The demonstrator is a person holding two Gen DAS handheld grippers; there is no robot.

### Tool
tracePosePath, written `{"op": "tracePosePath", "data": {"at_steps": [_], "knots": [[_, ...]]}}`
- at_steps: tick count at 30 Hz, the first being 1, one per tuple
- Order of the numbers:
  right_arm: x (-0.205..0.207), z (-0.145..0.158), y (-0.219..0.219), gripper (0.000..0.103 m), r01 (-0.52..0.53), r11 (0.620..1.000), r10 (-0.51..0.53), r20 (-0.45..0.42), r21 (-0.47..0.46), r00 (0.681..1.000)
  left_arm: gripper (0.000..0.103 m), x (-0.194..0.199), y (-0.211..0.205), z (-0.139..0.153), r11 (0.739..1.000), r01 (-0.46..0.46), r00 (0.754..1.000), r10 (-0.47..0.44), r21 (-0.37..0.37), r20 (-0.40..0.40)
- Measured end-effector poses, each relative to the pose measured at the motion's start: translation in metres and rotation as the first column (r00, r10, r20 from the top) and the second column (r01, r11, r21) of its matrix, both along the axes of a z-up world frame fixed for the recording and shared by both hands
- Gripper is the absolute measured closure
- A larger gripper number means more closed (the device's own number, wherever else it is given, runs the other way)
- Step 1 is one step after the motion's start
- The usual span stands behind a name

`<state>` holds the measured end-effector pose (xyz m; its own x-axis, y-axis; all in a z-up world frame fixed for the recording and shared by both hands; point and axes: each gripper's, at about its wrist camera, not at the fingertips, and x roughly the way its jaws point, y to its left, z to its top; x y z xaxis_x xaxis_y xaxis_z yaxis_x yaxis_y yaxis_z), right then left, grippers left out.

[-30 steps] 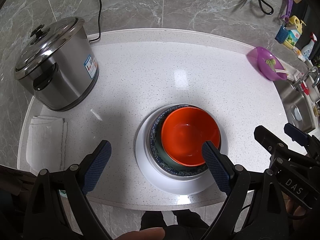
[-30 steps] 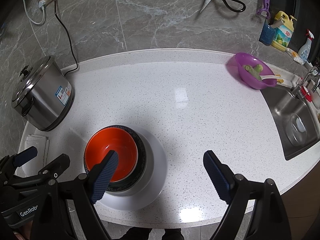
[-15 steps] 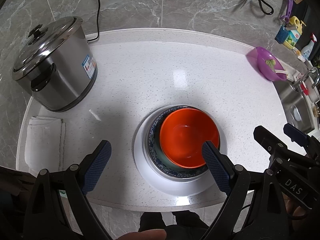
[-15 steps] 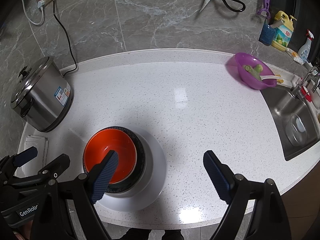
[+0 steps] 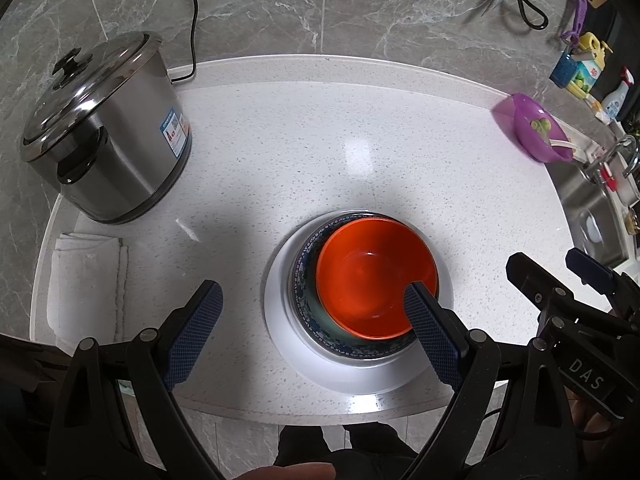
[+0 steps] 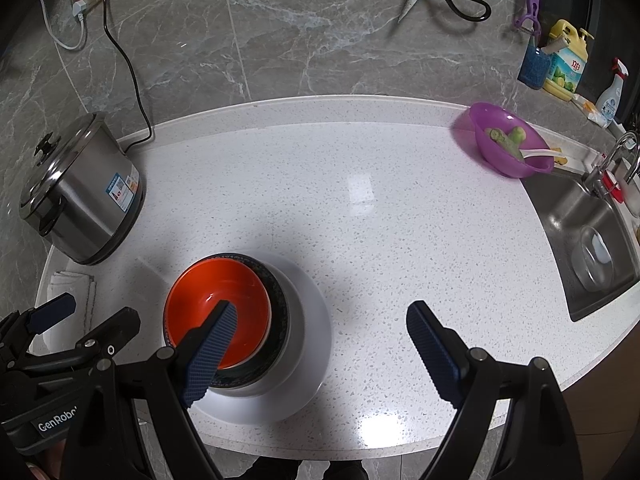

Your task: Organize plates and bowls

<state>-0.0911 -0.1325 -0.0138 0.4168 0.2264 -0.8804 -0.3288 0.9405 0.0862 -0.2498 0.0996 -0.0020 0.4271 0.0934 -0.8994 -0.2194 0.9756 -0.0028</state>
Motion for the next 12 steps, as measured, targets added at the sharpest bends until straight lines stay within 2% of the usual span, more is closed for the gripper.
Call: {"op": "tracePosePath", "data": {"at_steps": [12], "knots": [[0.0026,-0.0044,-0.0050,0.014,-0.006,1.000,0.006,-0.011,0.004,1.000,0.011,0.0006,-0.0034,0.0032,1.000,0.007,0.999,-0.008,0.016,0.033]]}}
